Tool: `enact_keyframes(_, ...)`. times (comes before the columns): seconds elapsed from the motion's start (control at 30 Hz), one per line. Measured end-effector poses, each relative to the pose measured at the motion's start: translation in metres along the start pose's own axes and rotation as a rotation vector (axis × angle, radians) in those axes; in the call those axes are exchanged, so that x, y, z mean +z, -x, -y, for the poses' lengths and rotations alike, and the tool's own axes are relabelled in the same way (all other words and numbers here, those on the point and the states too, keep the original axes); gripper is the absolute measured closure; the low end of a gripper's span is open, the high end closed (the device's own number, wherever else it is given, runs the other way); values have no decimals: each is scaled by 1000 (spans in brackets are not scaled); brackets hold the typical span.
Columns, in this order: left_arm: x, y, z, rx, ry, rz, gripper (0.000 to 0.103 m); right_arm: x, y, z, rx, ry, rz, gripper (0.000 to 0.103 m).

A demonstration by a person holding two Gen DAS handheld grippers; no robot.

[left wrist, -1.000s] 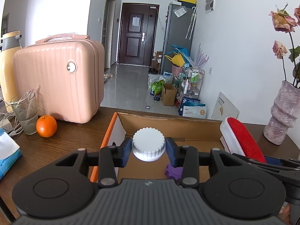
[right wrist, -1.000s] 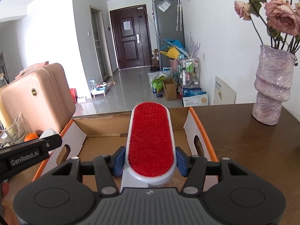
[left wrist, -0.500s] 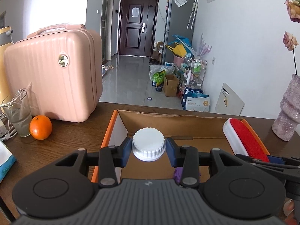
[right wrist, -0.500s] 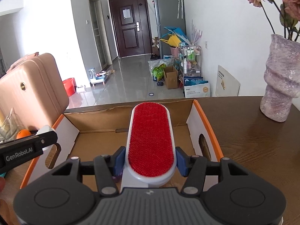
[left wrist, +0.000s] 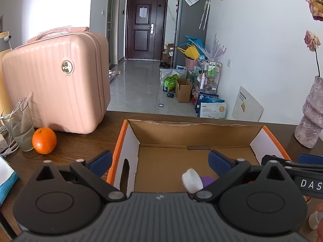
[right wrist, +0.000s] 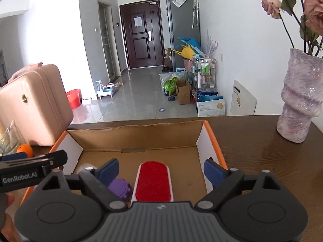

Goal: Organize rigid objects
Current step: 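Open both tools to drop the cap and brush into the box, then withdraw both tools from the box back over the table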

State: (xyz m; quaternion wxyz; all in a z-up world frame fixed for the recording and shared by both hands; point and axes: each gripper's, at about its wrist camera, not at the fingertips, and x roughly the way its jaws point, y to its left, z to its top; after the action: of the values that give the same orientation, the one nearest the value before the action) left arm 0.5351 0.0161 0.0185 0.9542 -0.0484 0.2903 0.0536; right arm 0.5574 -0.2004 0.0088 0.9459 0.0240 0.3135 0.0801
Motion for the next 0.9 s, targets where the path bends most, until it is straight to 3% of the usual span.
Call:
enact_keyframes(0.13,1,3,-1,2,1,-2,0,0,-1,-1,-17,10,4,3)
enact_keyframes(0.33,2,7,-3,4,15,3,0,0,3,-6,-26,22,10,1)
enact_keyframes(0.9,-13,58,-12,2,12,87,0,-21,58,-16,-13,97,98,0)
